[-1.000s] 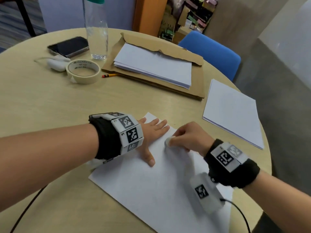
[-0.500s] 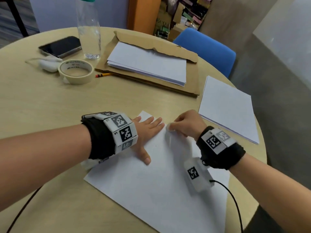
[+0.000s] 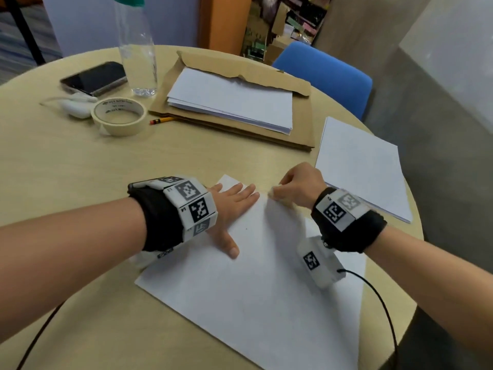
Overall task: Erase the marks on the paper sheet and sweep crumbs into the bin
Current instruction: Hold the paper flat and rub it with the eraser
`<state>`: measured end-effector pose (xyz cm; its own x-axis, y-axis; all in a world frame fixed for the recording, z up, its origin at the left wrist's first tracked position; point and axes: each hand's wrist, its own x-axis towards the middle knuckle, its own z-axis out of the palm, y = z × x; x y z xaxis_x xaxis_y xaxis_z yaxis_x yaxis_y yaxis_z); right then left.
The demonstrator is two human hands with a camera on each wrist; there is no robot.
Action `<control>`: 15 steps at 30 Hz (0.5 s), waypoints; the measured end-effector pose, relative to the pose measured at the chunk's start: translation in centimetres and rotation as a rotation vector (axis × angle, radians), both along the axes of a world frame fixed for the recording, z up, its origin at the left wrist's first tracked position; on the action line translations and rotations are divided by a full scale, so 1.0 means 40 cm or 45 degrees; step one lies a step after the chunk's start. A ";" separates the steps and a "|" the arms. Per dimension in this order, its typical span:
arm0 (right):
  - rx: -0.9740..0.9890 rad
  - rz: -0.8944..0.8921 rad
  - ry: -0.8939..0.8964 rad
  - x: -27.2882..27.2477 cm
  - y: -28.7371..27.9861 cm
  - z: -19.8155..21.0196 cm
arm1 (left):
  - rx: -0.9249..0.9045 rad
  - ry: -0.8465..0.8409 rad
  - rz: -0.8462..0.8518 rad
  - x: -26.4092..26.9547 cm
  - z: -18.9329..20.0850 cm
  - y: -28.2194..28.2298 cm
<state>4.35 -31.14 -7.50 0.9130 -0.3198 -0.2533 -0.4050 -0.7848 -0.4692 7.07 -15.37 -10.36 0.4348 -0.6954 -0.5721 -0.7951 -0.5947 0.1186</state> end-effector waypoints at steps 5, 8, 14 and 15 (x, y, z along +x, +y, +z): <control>0.041 0.483 0.186 -0.108 0.068 -0.023 | 0.016 0.014 0.001 0.011 -0.005 0.001; 0.023 0.375 0.122 -0.068 0.050 -0.024 | 0.025 -0.002 -0.010 0.011 -0.011 -0.002; -0.099 0.167 -0.018 0.009 0.003 -0.007 | 0.003 -0.005 -0.005 0.009 -0.010 -0.002; -0.072 0.200 -0.012 -0.009 0.013 -0.006 | 0.002 -0.006 -0.005 0.009 -0.010 -0.002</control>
